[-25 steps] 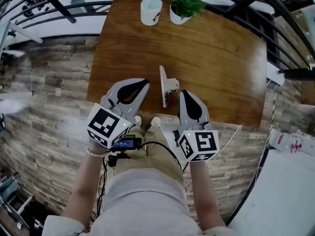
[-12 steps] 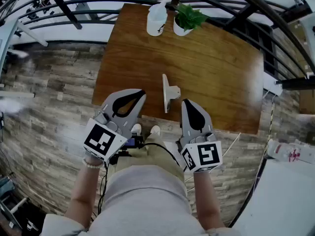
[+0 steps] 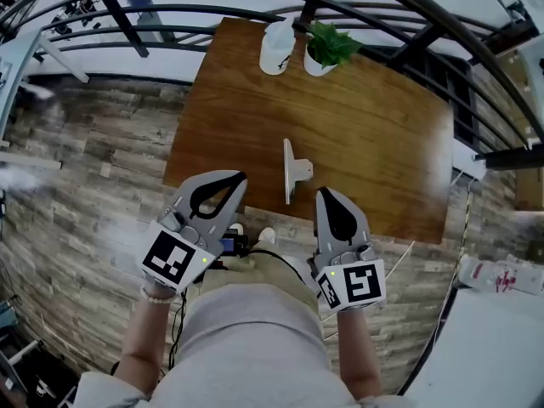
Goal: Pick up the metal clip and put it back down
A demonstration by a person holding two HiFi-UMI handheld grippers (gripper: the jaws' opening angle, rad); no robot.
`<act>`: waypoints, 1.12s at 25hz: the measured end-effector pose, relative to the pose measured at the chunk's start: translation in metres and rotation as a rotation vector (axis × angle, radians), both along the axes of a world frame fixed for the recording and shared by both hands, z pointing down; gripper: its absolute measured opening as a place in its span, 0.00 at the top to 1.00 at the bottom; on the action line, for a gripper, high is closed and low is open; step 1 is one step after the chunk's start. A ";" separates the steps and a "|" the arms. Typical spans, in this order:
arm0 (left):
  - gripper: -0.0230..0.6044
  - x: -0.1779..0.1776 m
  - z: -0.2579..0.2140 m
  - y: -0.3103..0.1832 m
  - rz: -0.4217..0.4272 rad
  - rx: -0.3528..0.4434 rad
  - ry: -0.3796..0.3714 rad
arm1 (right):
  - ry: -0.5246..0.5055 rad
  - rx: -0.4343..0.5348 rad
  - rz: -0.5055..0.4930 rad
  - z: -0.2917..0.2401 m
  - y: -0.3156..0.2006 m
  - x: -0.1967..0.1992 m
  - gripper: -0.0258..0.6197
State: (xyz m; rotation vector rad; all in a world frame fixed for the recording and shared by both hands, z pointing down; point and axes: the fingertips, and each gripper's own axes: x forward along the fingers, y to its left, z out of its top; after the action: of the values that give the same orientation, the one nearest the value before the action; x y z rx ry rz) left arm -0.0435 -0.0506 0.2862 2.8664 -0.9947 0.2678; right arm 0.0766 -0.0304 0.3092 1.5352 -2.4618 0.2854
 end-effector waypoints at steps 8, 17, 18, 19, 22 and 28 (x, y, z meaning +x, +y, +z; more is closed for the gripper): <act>0.96 0.000 0.000 0.006 -0.007 0.003 -0.012 | 0.002 0.006 -0.028 -0.002 0.004 -0.006 0.94; 0.96 0.007 0.000 0.012 -0.004 0.005 -0.013 | -0.002 0.008 -0.030 -0.004 0.010 -0.003 0.94; 0.96 0.007 0.000 0.013 -0.004 0.004 -0.013 | -0.002 0.007 -0.029 -0.004 0.011 -0.003 0.94; 0.96 0.007 0.001 0.013 -0.004 0.003 -0.013 | -0.001 0.006 -0.029 -0.003 0.011 -0.003 0.94; 0.96 0.007 0.002 0.014 -0.003 0.002 -0.015 | 0.001 0.005 -0.032 -0.002 0.013 -0.004 0.94; 0.96 0.008 0.003 0.013 -0.003 0.000 -0.023 | -0.001 -0.001 -0.033 -0.001 0.012 -0.004 0.94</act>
State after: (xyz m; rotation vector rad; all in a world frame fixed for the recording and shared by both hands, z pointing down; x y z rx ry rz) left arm -0.0351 -0.0374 0.2890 2.8680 -1.0022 0.3013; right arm 0.0731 -0.0181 0.3079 1.4923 -2.4854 0.2819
